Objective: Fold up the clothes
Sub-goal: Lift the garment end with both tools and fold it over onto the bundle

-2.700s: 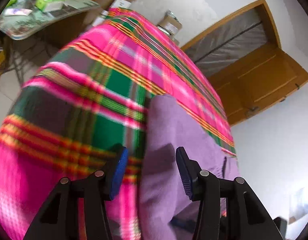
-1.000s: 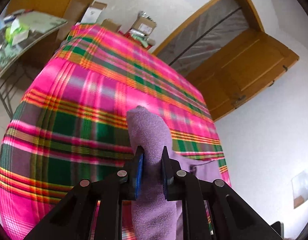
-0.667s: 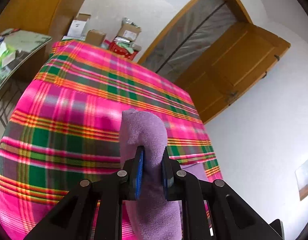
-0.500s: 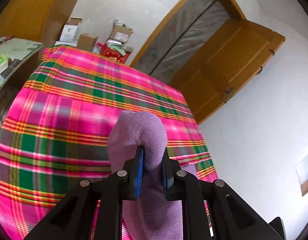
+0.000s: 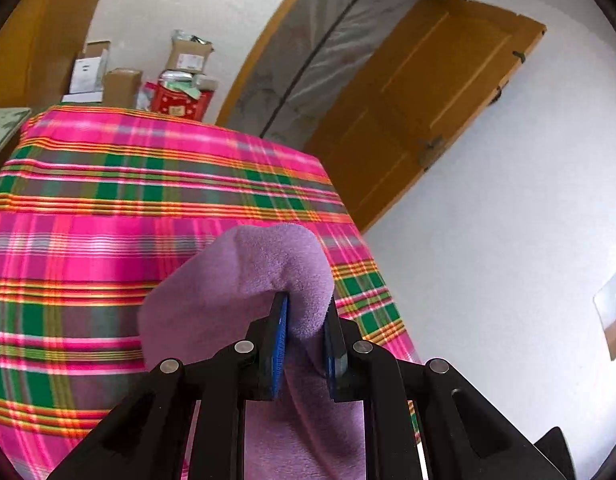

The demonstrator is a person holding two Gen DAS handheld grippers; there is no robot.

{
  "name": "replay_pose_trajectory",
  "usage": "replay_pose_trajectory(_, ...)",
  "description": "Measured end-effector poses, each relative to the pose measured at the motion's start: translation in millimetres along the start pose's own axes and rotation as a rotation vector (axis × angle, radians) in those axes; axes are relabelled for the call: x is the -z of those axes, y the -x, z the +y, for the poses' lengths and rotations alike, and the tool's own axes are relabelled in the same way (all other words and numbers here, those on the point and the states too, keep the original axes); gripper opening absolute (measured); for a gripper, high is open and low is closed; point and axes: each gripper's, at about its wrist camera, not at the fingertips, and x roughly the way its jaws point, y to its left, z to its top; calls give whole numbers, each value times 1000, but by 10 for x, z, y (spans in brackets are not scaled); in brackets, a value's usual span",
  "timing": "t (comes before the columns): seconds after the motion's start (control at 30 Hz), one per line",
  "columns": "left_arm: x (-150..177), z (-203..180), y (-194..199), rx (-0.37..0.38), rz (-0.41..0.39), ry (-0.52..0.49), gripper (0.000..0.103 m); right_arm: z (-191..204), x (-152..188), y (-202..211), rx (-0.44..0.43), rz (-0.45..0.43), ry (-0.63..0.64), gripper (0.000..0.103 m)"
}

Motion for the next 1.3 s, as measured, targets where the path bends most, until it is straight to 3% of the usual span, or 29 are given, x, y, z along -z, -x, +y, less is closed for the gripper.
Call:
replay_pose_trajectory(0.4,34,-394,-790,19,131,-29,16,-705,184,289,127,9,-119,16)
replay_pose_trajectory(0.8,221,-444,-1671,-10,292,-21,17,-1304,527,341,249,83,-226,16)
replay_pose_trajectory(1.1,237,-435,-1811,4,311,-21,23,-1577,755,312,266,144,-304,17)
replay_pose_trajectory(1.3,227,-426,-1687,13,256,-18,25,-1702,849,346,268,171,-350,20)
